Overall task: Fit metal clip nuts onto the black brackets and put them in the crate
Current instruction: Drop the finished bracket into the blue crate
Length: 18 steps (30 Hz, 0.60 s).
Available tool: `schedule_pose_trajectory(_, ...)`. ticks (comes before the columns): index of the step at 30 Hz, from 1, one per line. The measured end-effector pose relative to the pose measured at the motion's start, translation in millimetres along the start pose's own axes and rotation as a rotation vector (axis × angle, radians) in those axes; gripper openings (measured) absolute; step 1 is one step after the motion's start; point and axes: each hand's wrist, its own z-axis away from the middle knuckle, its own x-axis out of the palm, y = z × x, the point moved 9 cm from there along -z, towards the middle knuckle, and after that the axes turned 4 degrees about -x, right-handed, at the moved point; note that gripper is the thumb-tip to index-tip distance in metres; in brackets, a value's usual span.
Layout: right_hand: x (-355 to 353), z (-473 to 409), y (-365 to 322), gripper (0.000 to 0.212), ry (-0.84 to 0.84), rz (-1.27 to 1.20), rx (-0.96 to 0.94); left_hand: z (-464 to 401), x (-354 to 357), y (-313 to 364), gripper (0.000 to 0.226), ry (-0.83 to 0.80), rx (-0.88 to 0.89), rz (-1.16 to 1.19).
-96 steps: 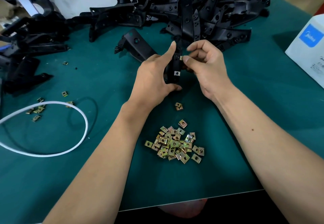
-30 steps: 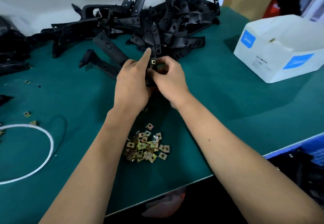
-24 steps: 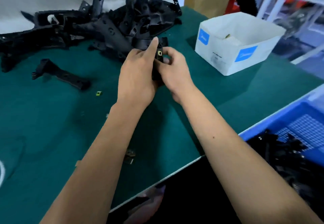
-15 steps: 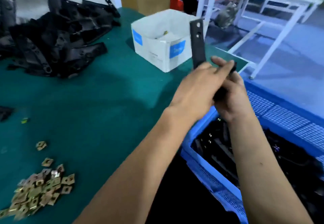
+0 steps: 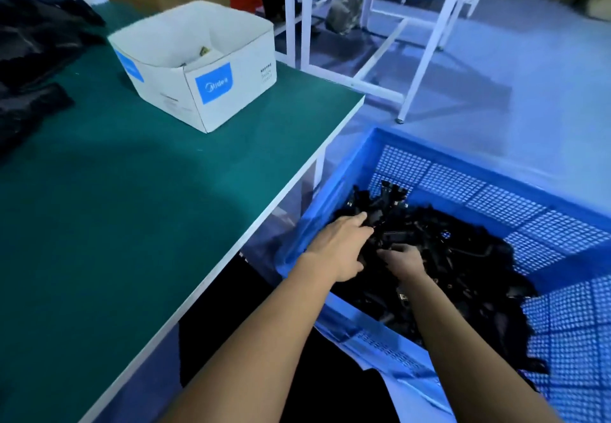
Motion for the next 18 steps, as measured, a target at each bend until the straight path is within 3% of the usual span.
schedule_pose_trajectory(4, -22, 16, -31, 0.023, 0.323, 0.107, -0.09, 5, -30, -7, 0.07, 0.095, -0.032, 0.011)
schedule_pose_trajectory(10, -14, 73, -147, 0.015, 0.415, 0.075, -0.532, 17, -99, -5, 0.066, 0.361, -0.048, 0.173)
schedule_pose_trajectory(15, 4, 163, -254, 0.009, 0.38, -0.067, -0.964, 56, -172, -17, 0.051, 0.698, -0.017, 0.379)
schedule_pose_trajectory(18, 45, 224, -303, 0.014, 0.236, -0.041, -1.184, 97, -210, -51, 0.051, 0.877, -0.082, 0.407)
